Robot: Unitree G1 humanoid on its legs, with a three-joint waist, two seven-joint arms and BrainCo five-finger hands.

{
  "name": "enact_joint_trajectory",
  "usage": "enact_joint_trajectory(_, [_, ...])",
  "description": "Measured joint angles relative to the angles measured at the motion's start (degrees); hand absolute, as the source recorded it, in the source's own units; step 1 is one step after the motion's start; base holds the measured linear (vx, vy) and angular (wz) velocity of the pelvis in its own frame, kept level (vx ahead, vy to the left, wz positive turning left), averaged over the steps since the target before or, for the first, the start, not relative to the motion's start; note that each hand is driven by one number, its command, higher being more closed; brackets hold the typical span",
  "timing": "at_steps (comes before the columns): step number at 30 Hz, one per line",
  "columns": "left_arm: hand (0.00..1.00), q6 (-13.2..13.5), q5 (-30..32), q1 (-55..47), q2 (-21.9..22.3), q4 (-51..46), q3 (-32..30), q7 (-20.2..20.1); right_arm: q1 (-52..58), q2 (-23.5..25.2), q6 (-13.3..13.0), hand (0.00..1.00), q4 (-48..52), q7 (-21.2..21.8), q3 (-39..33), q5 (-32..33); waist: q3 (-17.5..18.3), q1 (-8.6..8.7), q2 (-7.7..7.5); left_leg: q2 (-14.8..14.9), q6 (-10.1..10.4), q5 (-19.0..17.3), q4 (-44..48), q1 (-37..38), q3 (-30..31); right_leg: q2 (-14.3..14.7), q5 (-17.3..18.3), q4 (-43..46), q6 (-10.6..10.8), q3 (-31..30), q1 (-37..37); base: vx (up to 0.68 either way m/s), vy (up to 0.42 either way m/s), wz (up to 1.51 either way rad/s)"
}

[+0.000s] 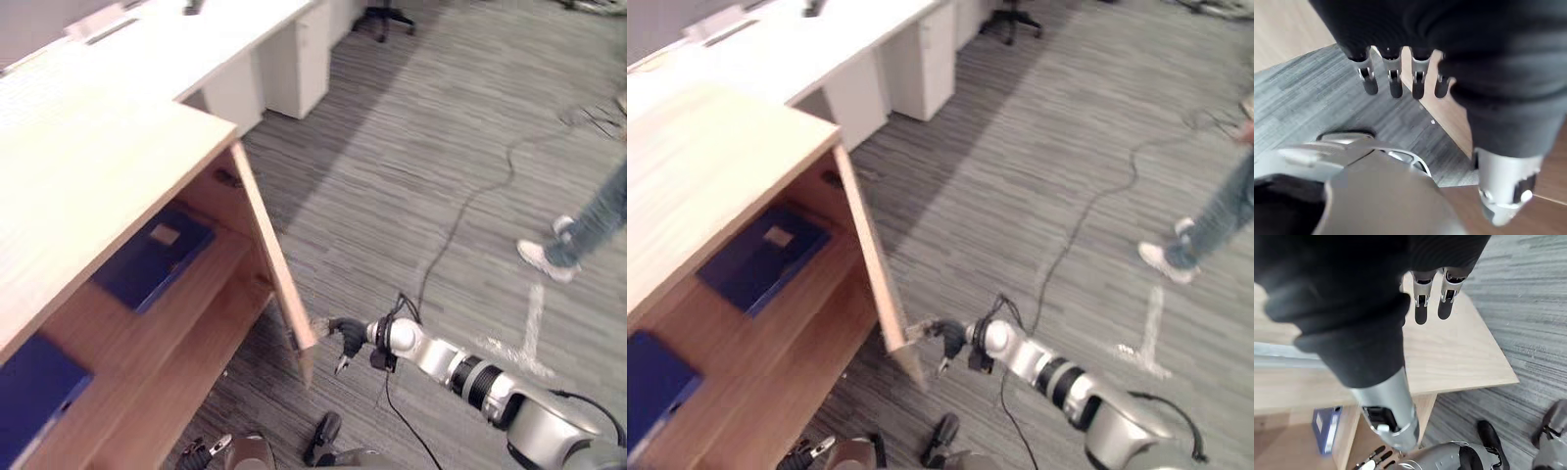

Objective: Walk over to the cabinet, pick up the folder, carry it to the office cabinet, place the folder inside the office cabinet, then close the office cabinet door

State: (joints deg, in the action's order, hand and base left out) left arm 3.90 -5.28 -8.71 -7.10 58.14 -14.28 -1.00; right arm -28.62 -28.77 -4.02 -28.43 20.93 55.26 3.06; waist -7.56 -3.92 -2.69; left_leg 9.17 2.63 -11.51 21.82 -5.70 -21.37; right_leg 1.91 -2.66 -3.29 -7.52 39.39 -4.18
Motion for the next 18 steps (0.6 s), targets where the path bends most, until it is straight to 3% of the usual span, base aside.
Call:
enact_joint_trajectory(3, [0.0,-0.24,0.54,0.16,-0.02,0.58,0.25,0.0,2.31,0.76,0.09,0.0,-0.52,0.27,-0.07,-2.38,0.07,0.13,0.05,-0.47,0.55,-1.88,-4.87,3.15,-2.12,-0.28,0.21,2.25,0.35,3.0,-1.26,-0.02,0.097,1.0])
enact_joint_trajectory(4, [0.0,-0.55,0.74,0.18,-0.71,0.94,0.24,-0.01,3.59,2.26,0.27,0.0,-0.84,0.46,-0.1,-3.01,-0.16,-0.19,-1.51,-1.23,0.42,0.24,-7.5,3.65,-1.43,-1.49,-0.2,3.51,0.89,2.73,-1.63,-0.08,0.14,0.68])
enact_joint_trajectory(7, [0.0,-0.68,0.98,-0.27,-1.31,0.65,1.63,-0.14,6.74,3.35,0.31,0.0,-0.73,1.79,-0.1,-5.6,0.74,0.68,-2.04,-3.5,-0.41,4.36,-12.95,3.35,3.96,-3.7,-1.94,4.67,2.71,-1.58,-1.97,-0.06,0.174,0.95])
enact_joint_trajectory(10, [0.0,-0.69,0.86,-0.55,-1.63,0.69,1.51,-0.17,6.32,4.29,0.33,0.0,-2.34,2.49,-0.17,-7.65,1.01,-0.34,-2.91,-5.32,-0.86,6.41,-14.75,1.57,6.52,-5.06,-2.59,3.9,3.52,-1.97,-2.94,-0.04,0.076,0.55])
enact_joint_trajectory(14, [0.0,-0.71,0.32,-1.66,-1.33,0.72,0.39,-0.17,5.62,9.35,0.53,0.0,-8.83,2.13,-0.71,-11.6,0.5,-2.03,-3.24,-6.16,-1.16,7.66,-15.66,0.7,9.85,-5.67,-3.03,3.89,4.18,-1.69,-2.94,-0.02,0.02,0.33])
enact_joint_trajectory(18, [0.0,-0.71,-0.29,-1.62,-0.74,0.28,-0.51,-0.17,4.95,18.82,1.71,0.0,-21.59,-2.03,-11.62,-14.78,0.0,-3.21,-3.13,-6.29,-1.43,8.16,-14.81,-0.66,14.07,-5.94,-3.74,4.14,5.33,-1.59,-2.26,0.01,0.029,0.45])
